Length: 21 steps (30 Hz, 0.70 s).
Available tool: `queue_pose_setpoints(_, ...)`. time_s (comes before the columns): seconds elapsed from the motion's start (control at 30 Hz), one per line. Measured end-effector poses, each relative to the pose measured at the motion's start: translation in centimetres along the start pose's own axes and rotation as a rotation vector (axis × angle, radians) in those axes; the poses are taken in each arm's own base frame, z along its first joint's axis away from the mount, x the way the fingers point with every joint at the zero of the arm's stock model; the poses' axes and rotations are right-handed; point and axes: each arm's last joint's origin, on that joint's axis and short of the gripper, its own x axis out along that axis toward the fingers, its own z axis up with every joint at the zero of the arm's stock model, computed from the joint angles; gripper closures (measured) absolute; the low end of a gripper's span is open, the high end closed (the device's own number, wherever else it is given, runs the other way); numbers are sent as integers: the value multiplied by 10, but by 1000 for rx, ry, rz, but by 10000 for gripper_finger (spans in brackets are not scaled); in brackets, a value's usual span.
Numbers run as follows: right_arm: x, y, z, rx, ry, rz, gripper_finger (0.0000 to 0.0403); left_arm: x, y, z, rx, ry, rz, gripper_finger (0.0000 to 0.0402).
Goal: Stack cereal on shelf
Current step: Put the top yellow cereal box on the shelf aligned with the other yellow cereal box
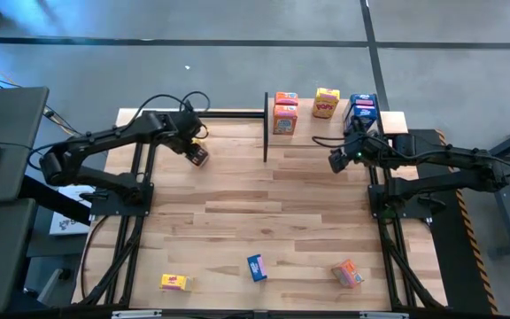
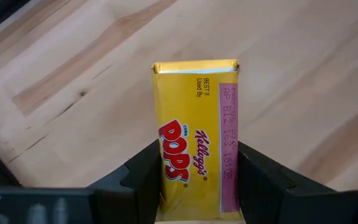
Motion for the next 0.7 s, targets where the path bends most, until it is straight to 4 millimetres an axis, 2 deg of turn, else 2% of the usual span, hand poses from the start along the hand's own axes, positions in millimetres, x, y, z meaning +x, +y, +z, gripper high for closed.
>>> queue_pose_setpoints(0.23, -1, 7, 3, -6, 23, 140, 126, -20, -20, 2, 63, -62, -71, 239)
queue_pose_setpoints(0.53, -11, 32, 16, -153, -121, 453, 126, -54, -51, 8, 170, -163, -171, 239)
queue_pose_setpoints(0.7, -18, 42, 23, -249, -242, 551, 126, -67, -67, 10, 215, -239, -237, 239)
